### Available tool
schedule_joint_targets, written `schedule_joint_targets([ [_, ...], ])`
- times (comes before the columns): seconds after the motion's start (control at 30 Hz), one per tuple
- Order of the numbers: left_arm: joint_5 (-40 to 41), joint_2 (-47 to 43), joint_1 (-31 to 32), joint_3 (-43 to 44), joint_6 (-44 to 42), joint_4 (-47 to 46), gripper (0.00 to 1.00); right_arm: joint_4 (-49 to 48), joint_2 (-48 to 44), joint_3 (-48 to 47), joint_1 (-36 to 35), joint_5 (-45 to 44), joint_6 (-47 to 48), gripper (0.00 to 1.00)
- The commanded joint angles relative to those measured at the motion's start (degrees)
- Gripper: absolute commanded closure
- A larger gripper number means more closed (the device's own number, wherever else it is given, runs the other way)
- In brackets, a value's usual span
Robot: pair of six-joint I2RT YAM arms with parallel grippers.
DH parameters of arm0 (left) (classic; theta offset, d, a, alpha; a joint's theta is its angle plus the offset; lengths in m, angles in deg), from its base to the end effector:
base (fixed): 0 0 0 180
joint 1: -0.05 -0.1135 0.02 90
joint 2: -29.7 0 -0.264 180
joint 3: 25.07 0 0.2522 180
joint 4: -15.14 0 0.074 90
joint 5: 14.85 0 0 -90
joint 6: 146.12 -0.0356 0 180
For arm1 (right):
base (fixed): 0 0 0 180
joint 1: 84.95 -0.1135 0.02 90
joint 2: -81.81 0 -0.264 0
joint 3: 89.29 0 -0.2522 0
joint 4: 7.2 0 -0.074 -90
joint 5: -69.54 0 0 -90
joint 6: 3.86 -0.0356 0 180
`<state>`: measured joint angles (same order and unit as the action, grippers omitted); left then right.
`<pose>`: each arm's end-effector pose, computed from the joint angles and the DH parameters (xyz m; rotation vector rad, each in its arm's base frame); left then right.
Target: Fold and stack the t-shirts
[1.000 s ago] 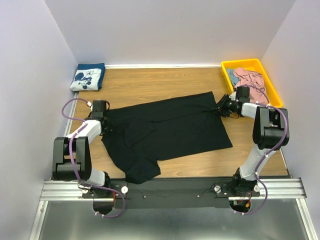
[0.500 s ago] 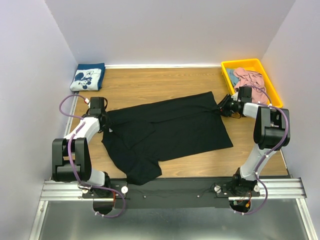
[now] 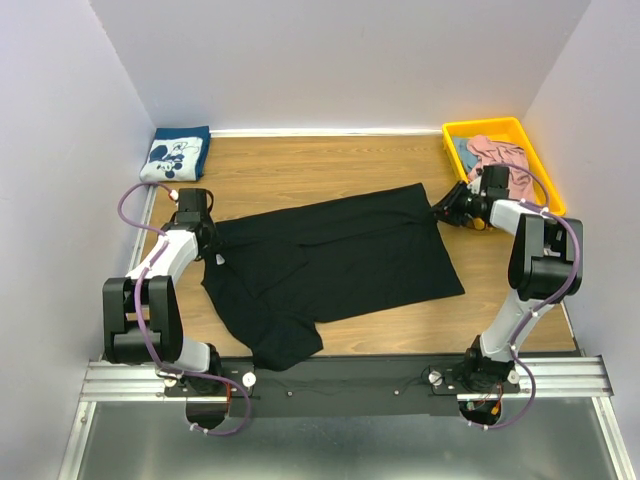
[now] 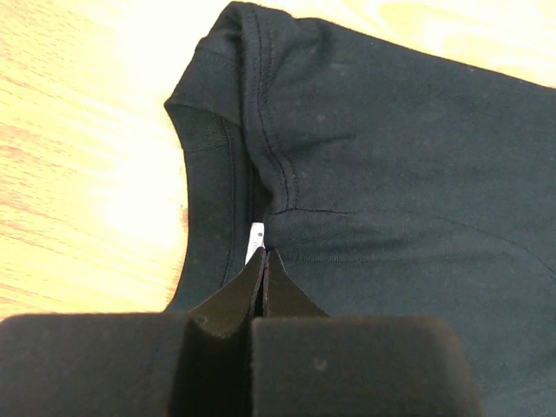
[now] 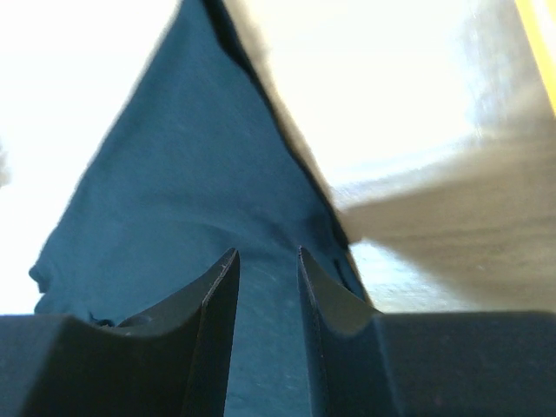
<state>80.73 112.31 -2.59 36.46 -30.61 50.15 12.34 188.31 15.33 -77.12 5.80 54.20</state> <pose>0.2820 0.0165 0.1938 -0.6550 2.4572 -0.0322 0.3767 -0.0359 0.1544 0.6449 2.3869 0.7460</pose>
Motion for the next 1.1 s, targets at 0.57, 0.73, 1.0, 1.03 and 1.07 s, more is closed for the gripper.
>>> schedule_joint_targets([
  [0.57, 2.3, -1.6, -0.9, 3.6, -1.6, 4.8, 1.00, 0.5, 10.5, -7.0, -0.2, -2.1, -0.5, 0.60],
  [0.73, 2.7, -1.1, -1.3, 4.7, -2.0, 6.2, 1.00, 0.7, 10.8, -6.8, -0.2, -3.8, 0.7, 0.60],
  [1.0, 3.2, 0.0, -3.6, 6.3, -3.0, 7.7, 1.00, 1.1, 10.5, -7.5, -0.1, -5.3, 1.8, 0.60],
  [1.03, 3.0, 0.4, -3.5, 6.0, -3.1, 7.4, 1.00, 1.2, 10.5, -7.5, -0.1, -5.3, 1.9, 0.60],
  [1.07, 1.9, 1.2, -3.6, 5.9, -3.2, 7.0, 1.00, 1.3, 10.5, -7.6, -0.1, -5.3, 2.1, 0.60],
])
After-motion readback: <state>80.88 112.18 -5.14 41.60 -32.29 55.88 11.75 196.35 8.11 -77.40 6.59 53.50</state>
